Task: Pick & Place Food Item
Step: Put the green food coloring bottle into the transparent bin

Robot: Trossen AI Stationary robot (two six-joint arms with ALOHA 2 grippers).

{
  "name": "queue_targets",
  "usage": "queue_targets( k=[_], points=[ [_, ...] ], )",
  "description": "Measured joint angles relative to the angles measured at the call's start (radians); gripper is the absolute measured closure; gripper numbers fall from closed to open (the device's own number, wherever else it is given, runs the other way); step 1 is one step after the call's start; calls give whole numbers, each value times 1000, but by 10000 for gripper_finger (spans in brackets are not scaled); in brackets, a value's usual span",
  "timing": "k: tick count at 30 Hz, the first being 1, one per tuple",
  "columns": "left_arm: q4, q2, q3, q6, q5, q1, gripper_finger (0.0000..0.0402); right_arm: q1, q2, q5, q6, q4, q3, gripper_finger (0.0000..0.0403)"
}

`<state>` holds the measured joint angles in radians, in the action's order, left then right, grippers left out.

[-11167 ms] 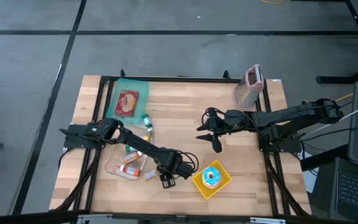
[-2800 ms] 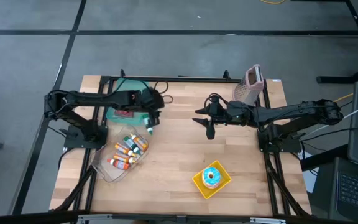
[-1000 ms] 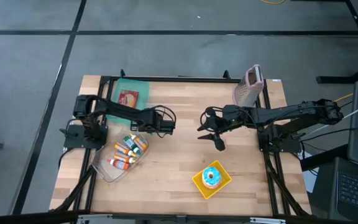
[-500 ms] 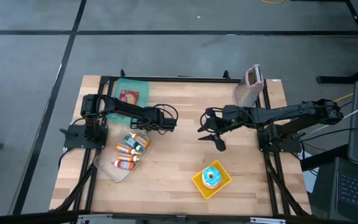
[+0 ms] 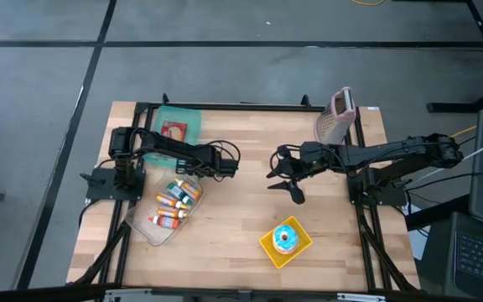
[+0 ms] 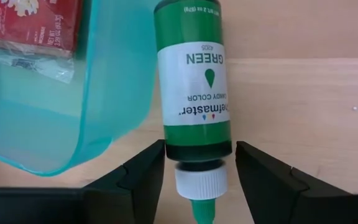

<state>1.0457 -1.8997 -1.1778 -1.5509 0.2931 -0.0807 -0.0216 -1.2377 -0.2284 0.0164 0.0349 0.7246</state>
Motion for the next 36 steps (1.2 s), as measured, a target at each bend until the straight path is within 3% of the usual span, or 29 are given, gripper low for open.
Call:
queue_targets(
  k=[10,21,28,36],
  points=[
    [-1,0,1,18,-14,0,274,0,0,0,-1,0,0,234],
    [1,4,-2,36,-15,15,278,0,0,0,-2,0,0,234],
    [6,-1,-84,43,-37,45,278,0,0,0,-2,-2,0,234],
    [23,1,-189,90,79,78,282,0,0,0,-5,-6,0,234]
  ],
)
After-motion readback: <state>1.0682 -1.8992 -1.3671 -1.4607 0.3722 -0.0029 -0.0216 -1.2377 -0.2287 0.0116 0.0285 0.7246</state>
